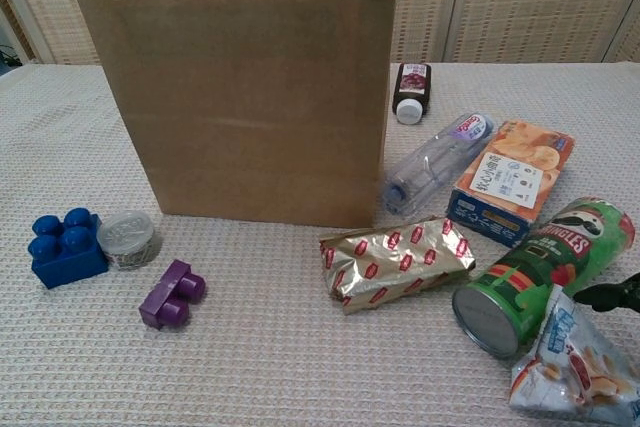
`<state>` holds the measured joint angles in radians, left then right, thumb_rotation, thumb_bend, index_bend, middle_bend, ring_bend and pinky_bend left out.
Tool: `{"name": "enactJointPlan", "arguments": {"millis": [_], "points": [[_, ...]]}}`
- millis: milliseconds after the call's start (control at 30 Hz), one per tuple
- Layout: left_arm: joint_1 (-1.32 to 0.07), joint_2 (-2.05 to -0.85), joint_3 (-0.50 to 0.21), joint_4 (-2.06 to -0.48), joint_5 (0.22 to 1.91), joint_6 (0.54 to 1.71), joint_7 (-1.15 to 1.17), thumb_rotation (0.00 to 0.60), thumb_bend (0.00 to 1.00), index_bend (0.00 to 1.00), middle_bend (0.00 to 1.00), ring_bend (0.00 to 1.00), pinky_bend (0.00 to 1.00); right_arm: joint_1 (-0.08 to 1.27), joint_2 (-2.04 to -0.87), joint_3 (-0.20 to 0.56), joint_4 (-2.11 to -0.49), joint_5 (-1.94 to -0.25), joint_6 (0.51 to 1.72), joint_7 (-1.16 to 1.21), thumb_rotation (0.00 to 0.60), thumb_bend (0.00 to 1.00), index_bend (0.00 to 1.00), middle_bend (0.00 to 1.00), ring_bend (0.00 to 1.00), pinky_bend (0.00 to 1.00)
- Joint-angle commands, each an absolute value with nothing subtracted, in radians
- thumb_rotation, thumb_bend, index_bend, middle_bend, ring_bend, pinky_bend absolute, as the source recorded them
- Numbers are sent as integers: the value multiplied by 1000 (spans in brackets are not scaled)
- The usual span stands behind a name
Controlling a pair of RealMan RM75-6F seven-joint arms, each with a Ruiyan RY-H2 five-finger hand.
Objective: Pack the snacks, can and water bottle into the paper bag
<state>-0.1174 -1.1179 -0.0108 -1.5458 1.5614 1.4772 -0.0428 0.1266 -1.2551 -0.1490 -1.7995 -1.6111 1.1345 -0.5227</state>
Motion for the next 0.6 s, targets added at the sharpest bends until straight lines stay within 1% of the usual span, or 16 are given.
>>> {"name": "enactJointPlan", "arguments": {"millis": [33, 100, 200, 267, 300, 367, 467, 600], "points": [[-118, -1118, -11, -1546, 1561, 1477, -43, 600, 329, 13, 0, 0, 0, 134, -1277, -141, -1799, -1582, 1115, -559, 600, 35, 149, 169, 101, 307], [-118, -1118, -11, -1546, 1562, 1477, -44, 600, 329, 13, 0, 0, 0, 140, -1288, -138, -1803, -1566, 1104, -583, 600, 64, 202, 182, 124, 344], [-118, -1117, -10, -1546, 1562, 1476, -46, 600, 329, 13, 0, 0, 0, 143, -1302, -136, -1804, -1552, 1099, -610, 600, 179, 353, 310, 286, 498], [-118, -1117, -10, -1545, 1562, 1476, -47, 600, 329, 13, 0, 0, 0, 142, -1307, -138, -1804, -1549, 1103, -622, 600, 269, 479, 415, 422, 604], [-118, -1116, -10, -1545, 1562, 1475, -48, 600, 329, 13, 0, 0, 0, 141, -1309, -139, -1804, -1549, 1107, -626, 600, 307, 536, 463, 482, 645], [-119, -1116, -10, -1545, 1562, 1475, -49, 600, 329, 14, 0, 0, 0, 138, -1306, -143, -1807, -1552, 1117, -624, 600, 355, 611, 523, 547, 681], [-119, -1116, -10, -1545, 1563, 1475, -50, 600, 329, 14, 0, 0, 0, 134, -1286, -147, -1821, -1567, 1142, -607, 600, 395, 685, 563, 572, 687], [-119, -1116, -10, -1545, 1562, 1475, -48, 600, 329, 14, 0, 0, 0, 130, -1241, -141, -1851, -1594, 1190, -553, 600, 398, 703, 572, 577, 687]]}}
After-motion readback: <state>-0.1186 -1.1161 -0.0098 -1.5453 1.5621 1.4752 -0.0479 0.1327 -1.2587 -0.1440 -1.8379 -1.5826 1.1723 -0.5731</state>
